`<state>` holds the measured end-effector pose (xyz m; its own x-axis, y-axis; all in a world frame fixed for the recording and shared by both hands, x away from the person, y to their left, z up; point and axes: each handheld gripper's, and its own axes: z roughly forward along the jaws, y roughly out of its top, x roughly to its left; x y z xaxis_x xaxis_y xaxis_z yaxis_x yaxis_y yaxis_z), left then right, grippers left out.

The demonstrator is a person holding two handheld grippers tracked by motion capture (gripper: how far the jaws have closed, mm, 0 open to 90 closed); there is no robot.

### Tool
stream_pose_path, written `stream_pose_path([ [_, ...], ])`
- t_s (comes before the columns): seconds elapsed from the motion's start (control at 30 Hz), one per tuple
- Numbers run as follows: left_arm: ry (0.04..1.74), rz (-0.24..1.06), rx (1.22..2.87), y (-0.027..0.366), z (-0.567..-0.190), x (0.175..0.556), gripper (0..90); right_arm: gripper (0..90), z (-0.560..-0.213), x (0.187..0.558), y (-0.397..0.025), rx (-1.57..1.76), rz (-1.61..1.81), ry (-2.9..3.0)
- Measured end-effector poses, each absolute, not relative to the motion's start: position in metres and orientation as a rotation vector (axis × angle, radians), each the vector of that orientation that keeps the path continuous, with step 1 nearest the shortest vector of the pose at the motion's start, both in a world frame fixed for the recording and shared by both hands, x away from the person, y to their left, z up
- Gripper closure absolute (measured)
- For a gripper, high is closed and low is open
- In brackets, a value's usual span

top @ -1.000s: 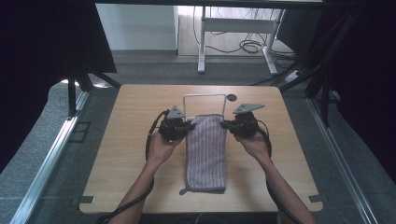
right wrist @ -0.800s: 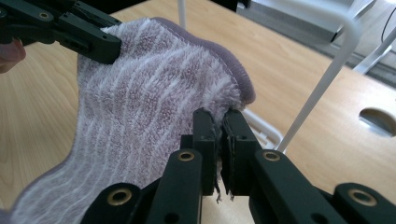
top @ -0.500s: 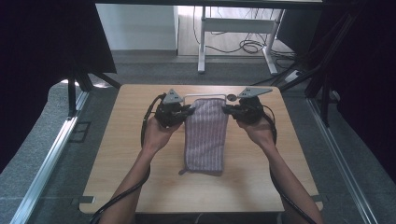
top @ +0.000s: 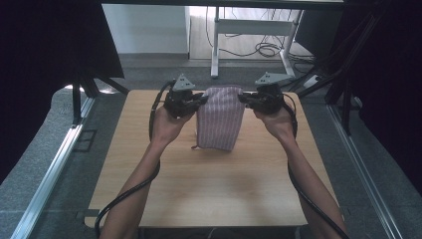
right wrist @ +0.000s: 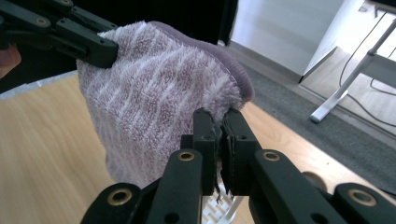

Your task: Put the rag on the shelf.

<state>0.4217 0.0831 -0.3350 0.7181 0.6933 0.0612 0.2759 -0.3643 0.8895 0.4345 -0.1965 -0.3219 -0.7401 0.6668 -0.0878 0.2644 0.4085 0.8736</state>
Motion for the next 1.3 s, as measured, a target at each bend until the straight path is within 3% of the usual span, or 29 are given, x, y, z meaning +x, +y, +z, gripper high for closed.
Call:
stream_pose_path([
  [0.83,0.813,0.621,1.941,0.078,-0.284,0.465,78.7,84.5,-0.271,0.479,-0.188,0.844,1.276,2.15],
  [1.3,0.93,0.628,1.962,0.075,-0.285,0.498,76.7,82.6,-0.273,0.508,-0.18,0.877,1.252,2.143],
])
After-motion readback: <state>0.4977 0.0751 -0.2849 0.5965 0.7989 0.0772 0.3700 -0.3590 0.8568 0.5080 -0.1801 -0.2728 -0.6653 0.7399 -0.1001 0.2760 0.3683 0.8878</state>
